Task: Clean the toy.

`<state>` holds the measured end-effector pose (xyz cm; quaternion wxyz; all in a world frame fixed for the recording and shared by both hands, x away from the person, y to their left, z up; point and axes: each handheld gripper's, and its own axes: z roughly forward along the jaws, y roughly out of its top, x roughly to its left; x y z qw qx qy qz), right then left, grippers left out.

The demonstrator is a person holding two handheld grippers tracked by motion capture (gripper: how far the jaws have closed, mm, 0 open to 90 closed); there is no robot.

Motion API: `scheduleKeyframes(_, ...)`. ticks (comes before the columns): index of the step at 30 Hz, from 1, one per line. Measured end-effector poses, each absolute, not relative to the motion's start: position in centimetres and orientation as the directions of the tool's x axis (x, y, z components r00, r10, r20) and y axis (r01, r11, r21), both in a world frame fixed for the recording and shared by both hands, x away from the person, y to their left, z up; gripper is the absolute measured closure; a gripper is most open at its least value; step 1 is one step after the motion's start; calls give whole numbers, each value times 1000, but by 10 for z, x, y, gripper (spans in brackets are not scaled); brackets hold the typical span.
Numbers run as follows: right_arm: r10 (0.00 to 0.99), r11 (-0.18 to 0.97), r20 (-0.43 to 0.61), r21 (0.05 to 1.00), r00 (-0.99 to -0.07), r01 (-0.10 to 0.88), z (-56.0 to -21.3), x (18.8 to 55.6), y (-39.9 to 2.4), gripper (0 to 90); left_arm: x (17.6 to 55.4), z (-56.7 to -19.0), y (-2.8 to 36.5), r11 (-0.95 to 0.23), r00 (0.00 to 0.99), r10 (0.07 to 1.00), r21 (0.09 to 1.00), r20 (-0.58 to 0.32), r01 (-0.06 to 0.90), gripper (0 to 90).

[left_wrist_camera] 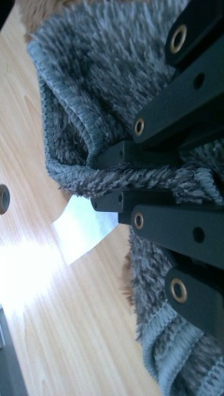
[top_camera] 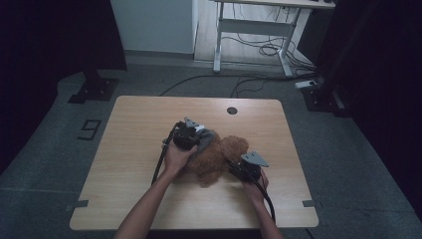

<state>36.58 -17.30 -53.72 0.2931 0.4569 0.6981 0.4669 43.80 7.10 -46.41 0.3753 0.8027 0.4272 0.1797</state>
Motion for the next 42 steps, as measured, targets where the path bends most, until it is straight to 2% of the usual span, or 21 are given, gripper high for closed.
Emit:
scheduleKeyframes(4,903,140,41,913,-427,384,-536,363,-175,376,417,-467,71,-410,600,799,758,31,507,826)
scheduleKeyframes(11,850,85,175,885,-497,458,-532,351,-196,124,380,-478,73,-425,631,771,807,86,410,831)
scheduleKeyframes(14,832,73,211,875,-513,479,-531,349,-202,94,371,-480,72,-436,628,769,815,118,381,832)
scheduleKeyframes(20,834,112,187,864,-519,491,-529,351,-200,152,374,-478,74,-421,629,772,813,89,402,830)
scheduleKeyframes(28,850,165,119,865,-513,474,-529,345,-194,299,365,-479,74,-418,631,771,819,90,394,831)
scheduleKeyframes(33,859,196,70,870,-506,453,-531,336,-191,307,352,-482,75,-412,634,767,835,101,365,832)
scheduleKeyframes(39,865,234,7,878,-501,417,-535,322,-187,391,339,-483,75,-410,645,757,844,105,344,833)
scheduleKeyframes(42,861,254,-17,880,-509,401,-537,314,-188,400,327,-480,78,-401,662,744,852,89,337,833)
